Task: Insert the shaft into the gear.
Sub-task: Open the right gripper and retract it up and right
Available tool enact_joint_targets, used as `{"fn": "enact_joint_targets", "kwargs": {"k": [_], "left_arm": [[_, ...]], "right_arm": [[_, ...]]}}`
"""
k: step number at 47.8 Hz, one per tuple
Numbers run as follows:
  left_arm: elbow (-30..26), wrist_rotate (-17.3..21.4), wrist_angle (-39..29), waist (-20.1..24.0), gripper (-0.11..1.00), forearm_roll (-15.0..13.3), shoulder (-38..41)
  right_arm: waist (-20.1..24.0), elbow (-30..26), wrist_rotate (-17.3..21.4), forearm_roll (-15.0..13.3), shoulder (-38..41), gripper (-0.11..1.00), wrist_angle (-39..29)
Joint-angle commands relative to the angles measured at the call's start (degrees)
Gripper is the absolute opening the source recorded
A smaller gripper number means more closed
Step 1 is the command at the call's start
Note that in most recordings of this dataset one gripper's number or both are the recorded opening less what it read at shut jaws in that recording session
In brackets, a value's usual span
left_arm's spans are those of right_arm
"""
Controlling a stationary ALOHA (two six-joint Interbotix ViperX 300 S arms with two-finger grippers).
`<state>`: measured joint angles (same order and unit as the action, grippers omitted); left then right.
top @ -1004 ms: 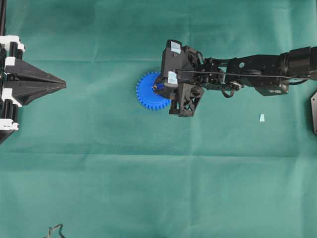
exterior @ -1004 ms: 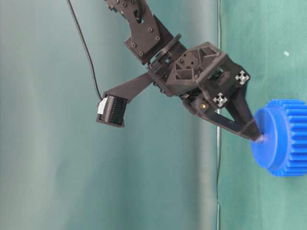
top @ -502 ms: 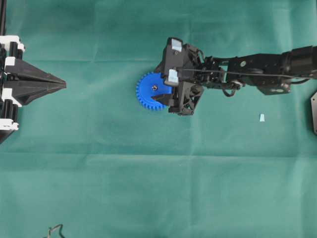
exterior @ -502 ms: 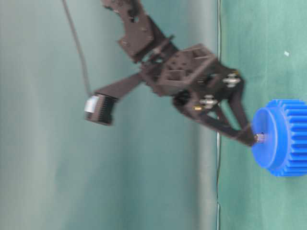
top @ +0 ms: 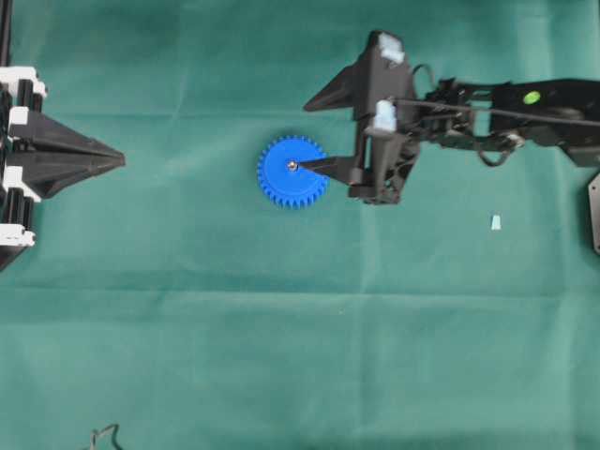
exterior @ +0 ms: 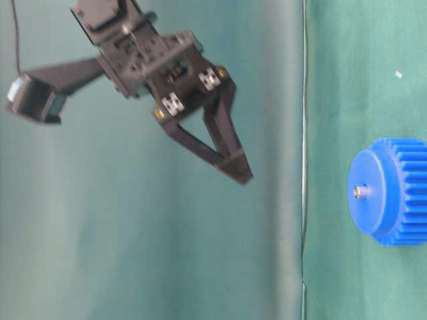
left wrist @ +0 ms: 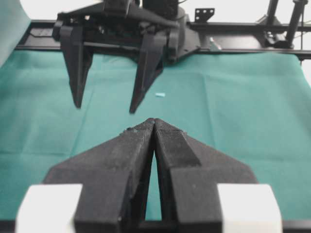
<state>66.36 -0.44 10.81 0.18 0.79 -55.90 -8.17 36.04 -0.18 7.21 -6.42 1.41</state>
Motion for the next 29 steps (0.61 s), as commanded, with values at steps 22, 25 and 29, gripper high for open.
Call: {"fn": "enact_joint_targets", "kwargs": {"k": [22, 25, 29], "left_arm": [[-1.67, -0.09, 0.26, 0.09, 0.0, 0.09, 0.09], [-1.67, -0.09, 0.26, 0.09, 0.0, 0.09, 0.0], [-1.67, -0.09, 0.26, 0.09, 0.0, 0.09, 0.09]], "right_arm": [[0.09, 12.74, 0.26, -0.09, -18.98, 0.91, 2.55], [0.09, 14.59, 0.26, 0.0, -21.71, 0.91, 2.72], [0.09, 16.61, 0.26, -0.09, -24.52, 0.91, 3.25]]}}
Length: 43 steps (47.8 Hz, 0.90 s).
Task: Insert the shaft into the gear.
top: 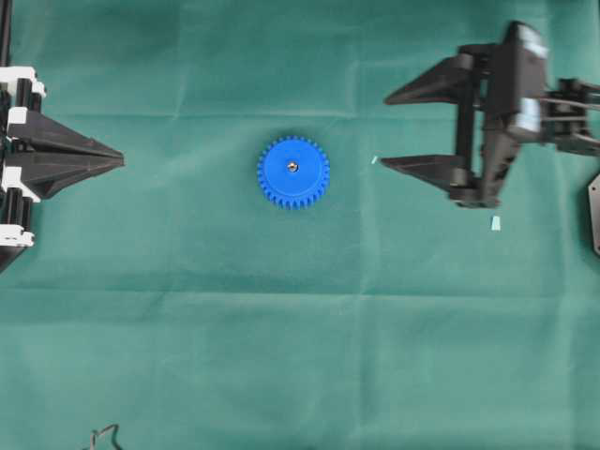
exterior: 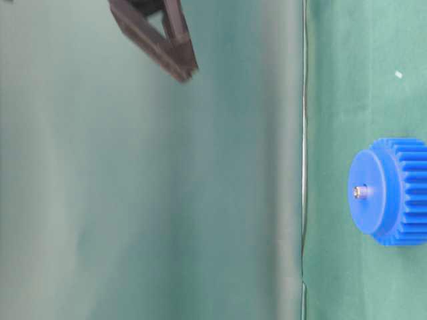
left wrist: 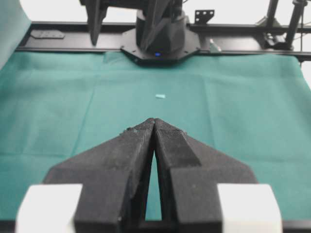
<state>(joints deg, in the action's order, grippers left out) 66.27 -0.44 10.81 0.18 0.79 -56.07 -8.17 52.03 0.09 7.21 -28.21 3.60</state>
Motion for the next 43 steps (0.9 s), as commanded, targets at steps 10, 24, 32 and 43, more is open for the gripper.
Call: {"fn": "enact_joint_targets", "kwargs": {"k": [10, 24, 32, 43], "left_arm": [[-1.58, -0.09, 0.26, 0.09, 0.0, 0.0, 0.26], [-1.67, -0.09, 0.26, 0.09, 0.0, 0.09, 0.26], [-1.58, -0.09, 0.26, 0.09, 0.0, 0.09, 0.26], [-1.67, -0.09, 0.26, 0.09, 0.0, 0.0, 0.26]], "right_arm": [[0.09, 5.45, 0.18, 0.09, -8.0, 0.91, 3.34], [0.09, 6.94, 0.18, 0.18, -10.02, 0.91, 3.87], [0.09, 7.12, 0.18, 0.18, -9.93, 0.91, 3.87], [0.09, 6.94, 0.18, 0.18, -9.93, 0.91, 3.87]]}}
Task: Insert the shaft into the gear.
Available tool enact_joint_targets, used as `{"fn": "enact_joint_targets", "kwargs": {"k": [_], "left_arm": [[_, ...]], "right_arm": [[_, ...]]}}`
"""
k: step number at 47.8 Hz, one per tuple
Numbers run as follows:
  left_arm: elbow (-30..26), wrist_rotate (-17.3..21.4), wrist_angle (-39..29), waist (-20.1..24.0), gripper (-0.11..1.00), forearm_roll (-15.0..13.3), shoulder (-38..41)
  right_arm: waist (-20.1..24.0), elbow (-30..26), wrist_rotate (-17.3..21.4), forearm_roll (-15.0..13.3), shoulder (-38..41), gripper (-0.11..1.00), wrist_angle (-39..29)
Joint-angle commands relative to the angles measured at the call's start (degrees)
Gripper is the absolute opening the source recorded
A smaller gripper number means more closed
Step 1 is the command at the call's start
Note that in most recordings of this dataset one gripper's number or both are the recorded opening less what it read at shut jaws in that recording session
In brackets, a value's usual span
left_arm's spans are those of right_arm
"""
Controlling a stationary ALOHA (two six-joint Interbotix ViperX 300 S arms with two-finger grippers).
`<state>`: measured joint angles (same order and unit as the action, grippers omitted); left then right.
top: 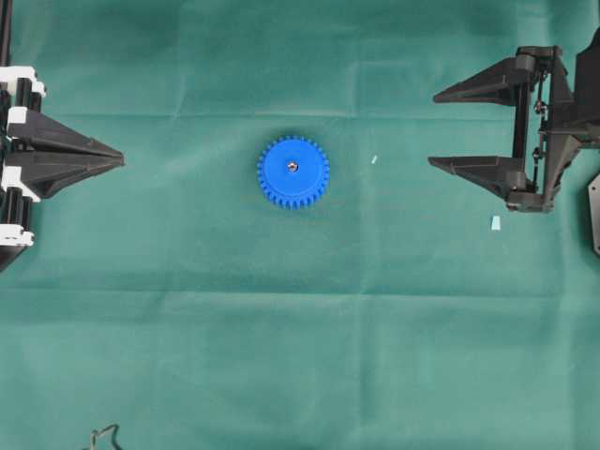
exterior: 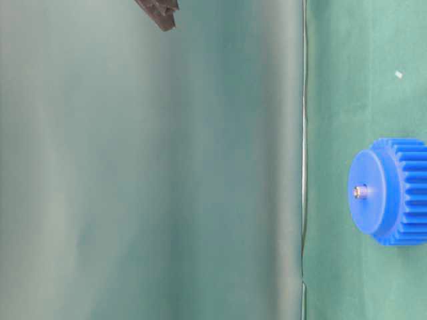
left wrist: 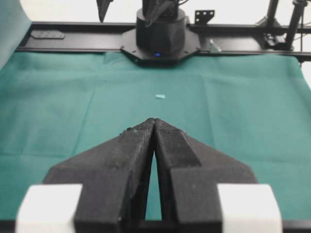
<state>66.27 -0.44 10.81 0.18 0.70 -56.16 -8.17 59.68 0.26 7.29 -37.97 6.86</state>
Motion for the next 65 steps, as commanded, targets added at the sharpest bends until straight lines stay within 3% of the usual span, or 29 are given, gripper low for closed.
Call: {"fn": "enact_joint_targets", "kwargs": {"k": [1, 65], "left_arm": [[-1.58, -0.09, 0.26, 0.09, 0.0, 0.18, 0.35], [-1.58, 0.0, -0.7, 0.09, 0.0, 0.18, 0.35]], "right_arm": [[0.09, -0.7, 0.0, 0.09, -0.09, 0.91, 0.62], [0.09, -0.7, 0.0, 0.09, -0.09, 0.91, 0.79]]}}
